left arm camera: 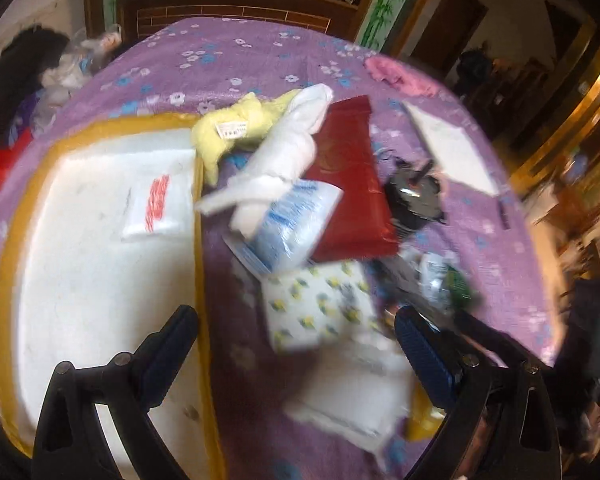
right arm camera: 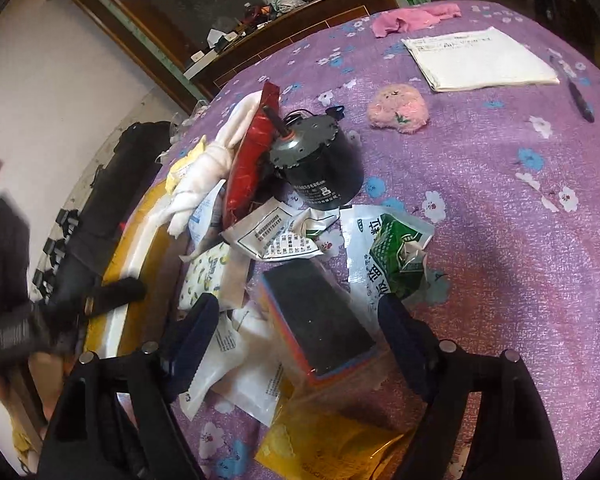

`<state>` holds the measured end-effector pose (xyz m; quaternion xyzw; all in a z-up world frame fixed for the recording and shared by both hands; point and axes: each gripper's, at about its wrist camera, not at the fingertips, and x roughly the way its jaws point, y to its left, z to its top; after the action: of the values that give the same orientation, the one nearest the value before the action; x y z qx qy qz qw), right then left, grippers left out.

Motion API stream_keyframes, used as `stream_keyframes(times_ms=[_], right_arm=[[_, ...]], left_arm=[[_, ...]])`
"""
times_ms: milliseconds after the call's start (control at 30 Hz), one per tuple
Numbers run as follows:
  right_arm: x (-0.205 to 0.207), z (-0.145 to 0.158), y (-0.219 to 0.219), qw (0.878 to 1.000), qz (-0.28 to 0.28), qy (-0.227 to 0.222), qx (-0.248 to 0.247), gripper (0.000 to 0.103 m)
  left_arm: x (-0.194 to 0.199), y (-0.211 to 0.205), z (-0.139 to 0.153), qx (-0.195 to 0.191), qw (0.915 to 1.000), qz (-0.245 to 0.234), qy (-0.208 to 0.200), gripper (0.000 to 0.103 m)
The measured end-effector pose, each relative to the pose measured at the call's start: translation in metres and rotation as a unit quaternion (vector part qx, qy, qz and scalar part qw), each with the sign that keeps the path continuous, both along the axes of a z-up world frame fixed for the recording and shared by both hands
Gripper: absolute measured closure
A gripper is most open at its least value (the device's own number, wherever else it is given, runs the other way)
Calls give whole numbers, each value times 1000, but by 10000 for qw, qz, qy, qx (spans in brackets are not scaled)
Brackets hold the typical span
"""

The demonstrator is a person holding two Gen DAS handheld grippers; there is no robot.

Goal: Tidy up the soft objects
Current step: 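Grasp the lemon-print tissue pack with the left tool while the right grasps the dark sponge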

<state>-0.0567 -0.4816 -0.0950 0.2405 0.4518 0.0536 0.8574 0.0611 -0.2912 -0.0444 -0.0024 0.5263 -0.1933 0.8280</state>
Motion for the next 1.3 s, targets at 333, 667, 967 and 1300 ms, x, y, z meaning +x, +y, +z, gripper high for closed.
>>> stream_keyframes(times_ms=[333,667,967,1300], right_arm=[[-2,-6,17,9984,262,4,-508,46],[-4,-11,10,9991,240,-50,-344,58],[-5,-15,4,9997,241,-45,-30,58],[-6,-16,7,9997,174,18,-153,56]], left_arm=[[0,-27,1,369,9978,-429,356,1],[2,-33,-29,729,9944,-664,391,2],[0,-33,-15,582,9969,-513,130,2],[17,-32,-39,843,9963,-158,89,23]])
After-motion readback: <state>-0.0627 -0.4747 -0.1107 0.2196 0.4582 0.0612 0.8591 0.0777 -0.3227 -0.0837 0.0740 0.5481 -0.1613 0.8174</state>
